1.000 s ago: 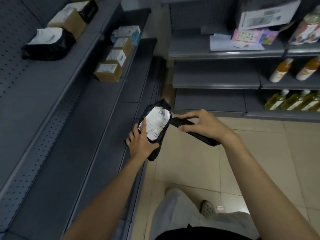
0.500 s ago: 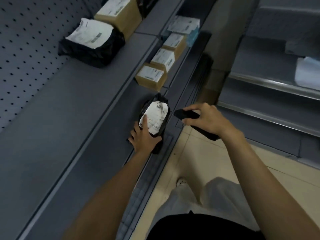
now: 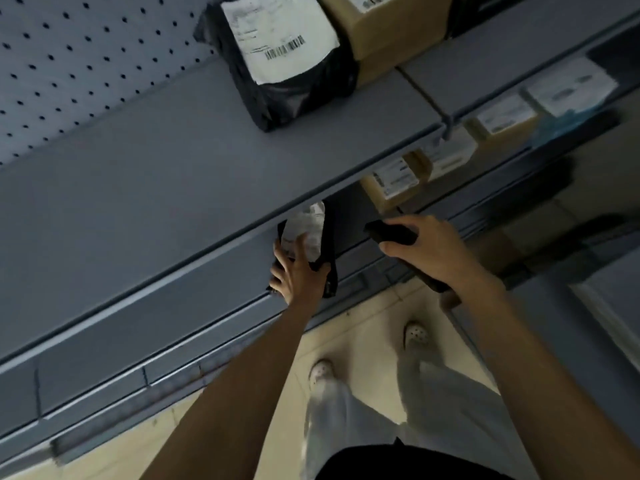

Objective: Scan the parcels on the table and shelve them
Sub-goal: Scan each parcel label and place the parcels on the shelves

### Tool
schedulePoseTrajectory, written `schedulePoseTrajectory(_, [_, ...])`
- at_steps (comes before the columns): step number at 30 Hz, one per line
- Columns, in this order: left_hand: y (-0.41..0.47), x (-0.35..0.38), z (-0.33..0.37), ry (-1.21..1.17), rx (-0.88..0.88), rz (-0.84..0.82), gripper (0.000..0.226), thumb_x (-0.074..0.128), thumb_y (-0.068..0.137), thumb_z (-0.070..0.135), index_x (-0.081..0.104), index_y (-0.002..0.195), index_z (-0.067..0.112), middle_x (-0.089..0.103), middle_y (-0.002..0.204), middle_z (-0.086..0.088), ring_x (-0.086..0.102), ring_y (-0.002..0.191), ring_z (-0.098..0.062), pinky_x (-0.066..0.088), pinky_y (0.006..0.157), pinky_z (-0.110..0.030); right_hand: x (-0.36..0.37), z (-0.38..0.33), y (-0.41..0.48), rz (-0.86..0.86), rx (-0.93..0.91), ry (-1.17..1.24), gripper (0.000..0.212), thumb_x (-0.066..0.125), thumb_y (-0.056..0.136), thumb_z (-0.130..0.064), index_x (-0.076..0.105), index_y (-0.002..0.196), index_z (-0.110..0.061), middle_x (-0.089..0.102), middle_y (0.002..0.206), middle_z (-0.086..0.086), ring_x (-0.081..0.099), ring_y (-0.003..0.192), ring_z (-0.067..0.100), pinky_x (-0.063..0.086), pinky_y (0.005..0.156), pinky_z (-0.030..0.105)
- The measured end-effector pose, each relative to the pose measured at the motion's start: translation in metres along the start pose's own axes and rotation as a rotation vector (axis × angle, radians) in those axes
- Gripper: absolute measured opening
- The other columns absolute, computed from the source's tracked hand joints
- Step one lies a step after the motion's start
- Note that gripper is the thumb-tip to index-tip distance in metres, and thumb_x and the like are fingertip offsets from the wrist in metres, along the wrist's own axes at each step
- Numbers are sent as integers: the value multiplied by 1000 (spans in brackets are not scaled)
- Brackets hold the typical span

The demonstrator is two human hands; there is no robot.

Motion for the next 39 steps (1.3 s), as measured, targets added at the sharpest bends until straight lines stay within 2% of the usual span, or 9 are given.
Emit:
schedulePoseTrajectory(3, [8,19,44,-108,-69,20,80,58,87,62,15,152,45,-5,163,-8,25,138,-43,27,108,-57,-25,18,23,-58,-22,-46,51,69,88,-49,58,136,-36,60,133,3,55,124,27,48,100,49])
schedulePoseTrajectory(6, [16,30,83,-127,-56,-16,85,51,88,69,10,156,40,-11,164,-6,12,146,-41,24,112,-58,-43,33,35,-74,-45,-74,53,69,87,-52,57,136,-36,58,135,4,53,126,28,47,101,50])
schedulePoseTrajectory(11, [26,38,122,-290,52,-67,78,62,90,53,27,154,26,-9,164,-6,6,148,-35,24,115,-53,-63,52,43,-112,-62,-78,49,71,86,-48,62,132,-36,62,131,-2,57,122,20,49,99,42])
schedulePoseTrajectory(13, [24,38,121,-346,83,-55,78,66,90,46,27,154,23,-8,164,-8,5,149,-34,26,116,-52,-65,54,45,-132,-70,-64,46,72,87,-42,63,131,-33,64,127,-3,58,119,19,47,93,33])
schedulePoseTrajectory(16, [14,34,103,-262,130,-13,80,66,90,42,24,155,24,-4,164,-9,9,148,-34,31,114,-51,-59,47,45,-165,-98,-54,47,73,87,-40,63,132,-29,64,124,-5,57,117,15,43,90,29])
schedulePoseTrajectory(22, [-35,17,27,-98,120,65,80,62,92,47,17,156,31,3,164,-5,13,147,-32,29,113,-52,-15,8,25,-288,-198,-68,49,75,85,-42,64,131,-29,61,132,-5,56,122,16,45,97,33])
schedulePoseTrajectory(27, [-96,-6,-67,-36,35,145,79,62,93,45,16,156,32,12,162,-5,14,148,-31,28,114,-53,45,-41,-21,-397,-294,-78,46,74,88,-36,64,131,-27,59,126,-5,53,114,11,40,89,26])
schedulePoseTrajectory(30, [-145,-21,-139,-35,-56,193,78,60,94,44,14,156,33,15,161,-4,14,148,-30,28,115,-52,89,-80,-65,-432,-406,-120,48,74,87,-38,64,132,-26,59,135,-3,54,124,17,42,94,30])
schedulePoseTrajectory(39, [-332,-77,-373,38,-394,439,77,62,92,42,21,155,29,26,157,-6,21,145,-32,21,116,-46,258,-198,-236,-623,-760,-224,45,73,86,-39,65,129,-31,65,127,-7,58,118,17,45,90,30])
Point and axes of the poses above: each hand's wrist, its own y-axis towards the middle knuckle, its own x-axis out of the palm, z = x × y, the point moved 2 cm from there along y, towards the middle knuckle
